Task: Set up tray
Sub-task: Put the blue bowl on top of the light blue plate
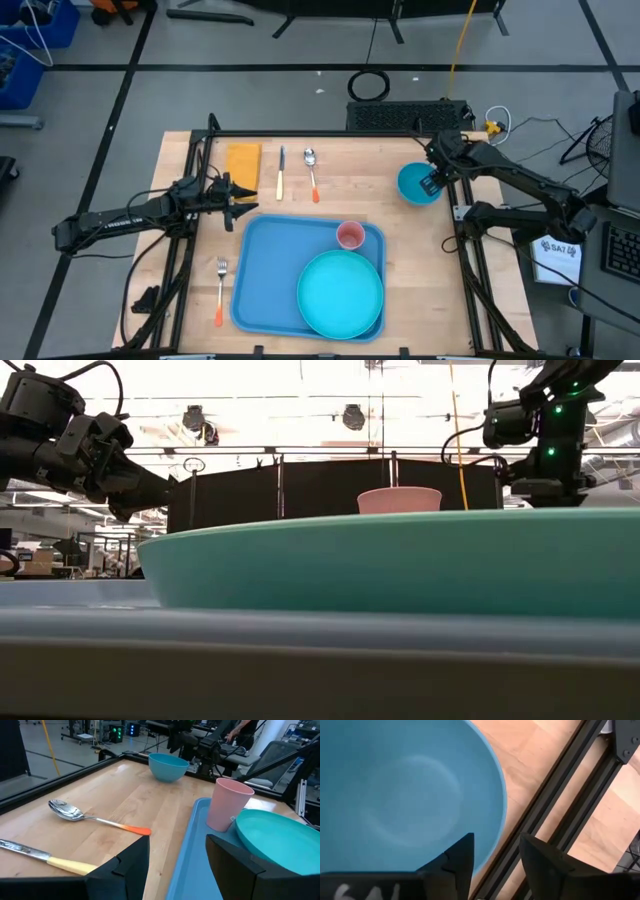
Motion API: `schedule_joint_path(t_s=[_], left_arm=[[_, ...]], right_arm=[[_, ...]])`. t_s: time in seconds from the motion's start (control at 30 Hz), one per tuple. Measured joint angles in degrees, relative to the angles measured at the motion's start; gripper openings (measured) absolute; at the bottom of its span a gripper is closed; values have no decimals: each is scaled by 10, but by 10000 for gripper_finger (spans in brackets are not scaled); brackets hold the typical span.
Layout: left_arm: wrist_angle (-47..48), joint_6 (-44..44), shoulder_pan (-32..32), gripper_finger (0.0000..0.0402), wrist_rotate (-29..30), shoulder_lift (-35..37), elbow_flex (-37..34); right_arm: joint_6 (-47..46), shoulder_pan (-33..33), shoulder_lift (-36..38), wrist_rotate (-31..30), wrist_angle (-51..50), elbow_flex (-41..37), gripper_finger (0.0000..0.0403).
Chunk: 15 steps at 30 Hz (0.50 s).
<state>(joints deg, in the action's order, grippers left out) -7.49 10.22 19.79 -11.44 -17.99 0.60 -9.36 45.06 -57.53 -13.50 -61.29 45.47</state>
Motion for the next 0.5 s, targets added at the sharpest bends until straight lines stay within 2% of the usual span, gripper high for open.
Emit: schedule_joint_path(t_s=[0.5], left_arm=[[0, 0, 0, 200, 0, 0, 0]], right_arm=[[0, 6, -50, 1, 7, -8, 142]])
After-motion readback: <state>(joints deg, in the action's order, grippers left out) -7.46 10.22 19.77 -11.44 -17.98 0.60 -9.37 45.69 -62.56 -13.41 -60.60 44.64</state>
